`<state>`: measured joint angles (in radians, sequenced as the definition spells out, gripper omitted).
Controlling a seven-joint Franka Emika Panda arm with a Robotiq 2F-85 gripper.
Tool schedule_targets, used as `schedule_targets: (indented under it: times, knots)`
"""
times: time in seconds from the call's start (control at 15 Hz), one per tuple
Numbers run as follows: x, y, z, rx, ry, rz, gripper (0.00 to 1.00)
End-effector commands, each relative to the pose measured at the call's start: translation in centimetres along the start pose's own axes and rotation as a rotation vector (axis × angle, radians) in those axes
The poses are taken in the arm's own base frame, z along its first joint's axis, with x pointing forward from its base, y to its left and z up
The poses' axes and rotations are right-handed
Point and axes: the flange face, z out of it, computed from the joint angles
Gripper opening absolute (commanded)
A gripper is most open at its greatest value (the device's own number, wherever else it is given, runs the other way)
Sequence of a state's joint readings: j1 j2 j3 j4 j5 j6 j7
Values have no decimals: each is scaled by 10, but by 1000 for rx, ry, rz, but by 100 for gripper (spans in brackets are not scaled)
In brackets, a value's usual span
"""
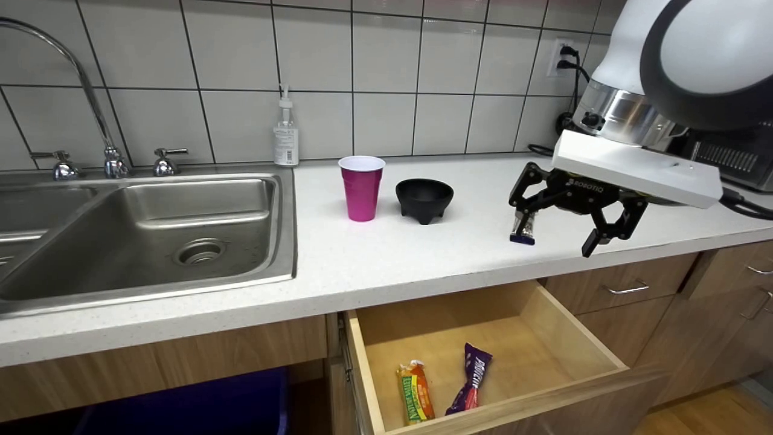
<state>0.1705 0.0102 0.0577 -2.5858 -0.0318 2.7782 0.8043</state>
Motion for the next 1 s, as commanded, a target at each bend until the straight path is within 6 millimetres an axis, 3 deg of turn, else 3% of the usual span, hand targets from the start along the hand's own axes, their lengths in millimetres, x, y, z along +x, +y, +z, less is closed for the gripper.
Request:
schedule_targets:
  times: [0.0,0.47,0.93]
  knots:
    - [17,3,-9,12,14,-18,100]
    - [47,0,-14,20,41,-14,100]
    - [85,-1,-7,20,60,32,100]
